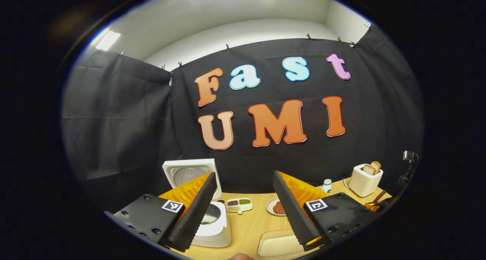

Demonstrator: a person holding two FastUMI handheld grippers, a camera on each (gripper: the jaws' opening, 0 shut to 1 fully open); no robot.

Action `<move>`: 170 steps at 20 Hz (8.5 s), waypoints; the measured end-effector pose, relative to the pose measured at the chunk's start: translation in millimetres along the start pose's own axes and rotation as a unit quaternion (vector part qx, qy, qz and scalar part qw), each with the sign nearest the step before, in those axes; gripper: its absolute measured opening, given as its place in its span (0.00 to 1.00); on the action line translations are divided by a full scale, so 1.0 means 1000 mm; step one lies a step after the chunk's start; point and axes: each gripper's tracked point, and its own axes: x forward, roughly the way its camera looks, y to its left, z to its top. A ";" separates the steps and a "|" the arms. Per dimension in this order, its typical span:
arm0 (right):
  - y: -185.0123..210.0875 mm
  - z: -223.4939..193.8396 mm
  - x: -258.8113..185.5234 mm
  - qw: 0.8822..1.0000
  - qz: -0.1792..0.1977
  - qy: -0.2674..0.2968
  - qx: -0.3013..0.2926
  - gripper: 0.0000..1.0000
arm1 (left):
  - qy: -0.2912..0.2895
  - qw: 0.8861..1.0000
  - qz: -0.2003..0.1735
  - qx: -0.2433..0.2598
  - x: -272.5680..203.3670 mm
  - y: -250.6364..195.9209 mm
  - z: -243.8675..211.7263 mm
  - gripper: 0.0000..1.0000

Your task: Close the left gripper, press the button to open the rice cooker; take a wooden spoon from the chopstick holder with the right hand, scoop a spoonful of rice and pour it into the rice cooker, then put the wooden spoon back into the chopstick holder.

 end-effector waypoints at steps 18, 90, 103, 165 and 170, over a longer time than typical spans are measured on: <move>0.172 -0.013 -0.009 0.994 0.033 -0.006 -0.108 0.14 | 0.089 0.995 -0.014 -0.045 0.030 0.117 -0.096 0.99; 0.219 -0.135 0.040 0.983 0.027 0.104 0.151 0.10 | 0.129 0.992 0.006 0.002 0.035 0.221 -0.159 1.00; 0.211 -0.136 0.037 0.953 0.088 0.135 0.257 0.10 | 0.133 0.991 -0.003 0.004 0.044 0.197 -0.158 1.00; 0.602 -0.018 0.078 0.947 0.315 0.048 0.048 0.09 | 0.023 0.992 0.121 -0.031 0.024 0.361 -0.147 0.99; 0.604 -0.022 0.081 0.950 0.311 0.039 0.004 0.09 | 0.021 0.992 0.123 -0.031 0.028 0.360 -0.150 0.99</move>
